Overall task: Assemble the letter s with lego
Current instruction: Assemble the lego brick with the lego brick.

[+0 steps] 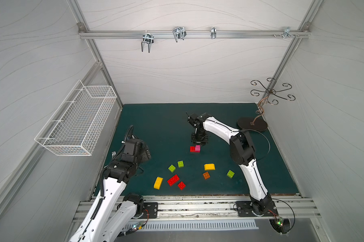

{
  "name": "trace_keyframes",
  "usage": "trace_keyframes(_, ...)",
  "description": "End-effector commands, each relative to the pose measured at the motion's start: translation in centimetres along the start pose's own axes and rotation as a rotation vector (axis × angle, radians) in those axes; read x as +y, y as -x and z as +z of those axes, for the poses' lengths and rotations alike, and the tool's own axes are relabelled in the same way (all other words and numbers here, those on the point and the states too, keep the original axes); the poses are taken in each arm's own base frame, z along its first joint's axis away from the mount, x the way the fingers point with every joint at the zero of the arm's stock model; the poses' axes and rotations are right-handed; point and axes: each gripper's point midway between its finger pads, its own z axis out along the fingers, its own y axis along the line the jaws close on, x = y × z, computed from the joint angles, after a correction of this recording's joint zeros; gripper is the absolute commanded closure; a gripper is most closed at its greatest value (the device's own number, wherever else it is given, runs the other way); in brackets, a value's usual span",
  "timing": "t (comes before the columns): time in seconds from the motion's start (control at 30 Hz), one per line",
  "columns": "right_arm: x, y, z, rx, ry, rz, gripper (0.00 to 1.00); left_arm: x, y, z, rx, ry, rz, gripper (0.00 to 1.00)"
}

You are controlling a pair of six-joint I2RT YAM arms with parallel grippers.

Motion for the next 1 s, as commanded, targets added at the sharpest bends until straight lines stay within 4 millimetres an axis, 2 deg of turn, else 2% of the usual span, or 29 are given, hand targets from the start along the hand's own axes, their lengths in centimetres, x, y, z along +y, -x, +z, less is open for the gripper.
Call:
trace_keyframes(0.0, -0.7, -0.5, 0.5, 0.043, -0.029, -0.018, 0.57, 0.1, 0.9, -0.2, -0.038, 0.001, -0.025, 0.15)
trace_keyframes(0.17, 0.1, -0.4, -0.4, 0.021, 0.014, -0.035, 0.49, 0.1, 0.9, -0.2, -0.039, 0.000, -0.025, 0.15)
trace_keyframes(0.3, 0.3, -0.5, -2.5, -0.017, 0.042, -0.039, 0.42, 0.1, 0.9, -0.3, -0.039, 0.000, -0.025, 0.15)
trace_keyframes(0.43, 0.0, -1.2, -4.1, -0.032, 0.063, -0.028, 0.40, 0.1, 0.9, -0.3, -0.040, 0.000, -0.025, 0.15)
trace_keyframes(0.73, -1.6, -2.6, -4.1, -0.003, 0.087, 0.022, 0.42, 0.1, 0.9, -0.3, -0.040, 0.001, -0.028, 0.15)
trace_keyframes(0.97, -2.3, -3.0, -1.8, 0.045, 0.062, 0.031, 0.43, 0.2, 0.8, -0.1, -0.035, 0.004, -0.029, 0.15)
